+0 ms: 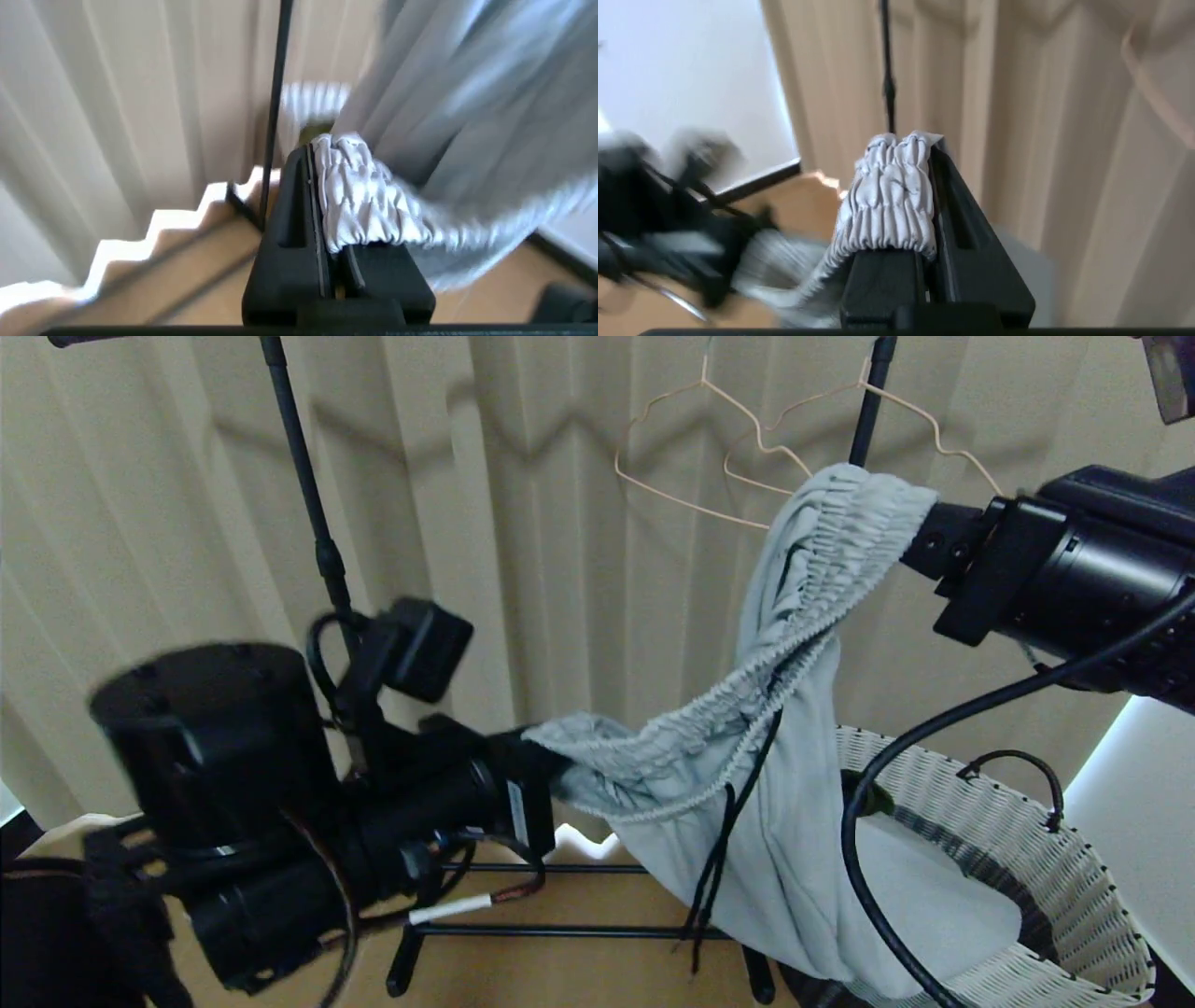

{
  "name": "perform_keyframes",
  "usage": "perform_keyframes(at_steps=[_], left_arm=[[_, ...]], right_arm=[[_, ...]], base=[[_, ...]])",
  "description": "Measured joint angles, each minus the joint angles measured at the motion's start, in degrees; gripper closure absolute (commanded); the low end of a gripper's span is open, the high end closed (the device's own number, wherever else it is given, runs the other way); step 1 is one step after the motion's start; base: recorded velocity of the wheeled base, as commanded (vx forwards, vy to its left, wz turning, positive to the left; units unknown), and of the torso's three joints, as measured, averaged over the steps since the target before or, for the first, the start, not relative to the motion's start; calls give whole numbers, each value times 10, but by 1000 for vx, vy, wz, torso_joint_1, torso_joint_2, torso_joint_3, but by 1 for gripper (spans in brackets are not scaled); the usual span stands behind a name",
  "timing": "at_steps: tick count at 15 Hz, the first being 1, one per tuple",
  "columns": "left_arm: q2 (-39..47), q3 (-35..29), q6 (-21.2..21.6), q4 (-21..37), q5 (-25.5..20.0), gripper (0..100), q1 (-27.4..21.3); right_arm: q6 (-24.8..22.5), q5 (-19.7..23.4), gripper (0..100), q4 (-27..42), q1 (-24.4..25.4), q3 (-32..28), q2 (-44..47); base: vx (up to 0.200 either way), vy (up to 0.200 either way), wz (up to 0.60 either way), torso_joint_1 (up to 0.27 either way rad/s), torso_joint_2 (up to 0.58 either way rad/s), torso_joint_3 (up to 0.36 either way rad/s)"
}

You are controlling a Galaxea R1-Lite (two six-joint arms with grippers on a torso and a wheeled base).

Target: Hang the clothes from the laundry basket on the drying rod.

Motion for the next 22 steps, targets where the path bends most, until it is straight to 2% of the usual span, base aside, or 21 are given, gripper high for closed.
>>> perform_keyframes(at_steps=[2, 4, 6, 7, 10, 12, 13, 15, 17, 19, 22], left_arm=[[-62, -119, 0, 137, -35, 100, 36], [-100, -232, 1, 225, -54, 100, 60], [-119, -302, 3, 272, -63, 100, 73], [-125, -315, 6, 275, -64, 100, 76], [-128, -295, 21, 277, -61, 100, 85], [-126, -255, 25, 278, -55, 100, 90], [-122, -237, 27, 282, -42, 100, 92], [-107, -219, 32, 308, 18, 100, 93], [-85, -218, 34, 320, 58, 100, 92], [-71, -227, 35, 319, 59, 100, 91], [-61, -272, 45, 317, 55, 100, 91]], right_arm=[[0, 0, 100, -5, -16, -31, 13], [1, 0, 100, -25, -33, -59, 22], [1, 1, 100, -40, -45, -70, 29], [1, 1, 100, -40, -48, -72, 31], [1, 0, 100, -40, -50, -65, 35], [0, 0, 100, -39, -52, -52, 38], [-2, 0, 100, -39, -53, -44, 39], [-25, -1, 100, -37, -65, -22, 47], [-51, -6, 100, -39, -80, -7, 59], [-53, -9, 100, -40, -89, -5, 67], [-57, -10, 100, -48, -114, -8, 70]], base=[[0, 0, 0, 0, 0, 0], [0, 0, 0, 0, 0, 0], [0, 0, 0, 0, 0, 0], [0, 0, 0, 0, 0, 0], [0, 0, 0, 0, 0, 0], [0, 0, 0, 0, 0, 0], [0, 0, 0, 0, 0, 0], [0, 0, 0, 0, 0, 0], [0, 0, 0, 0, 0, 0], [0, 0, 0, 0, 0, 0], [0, 0, 0, 0, 0, 0]])
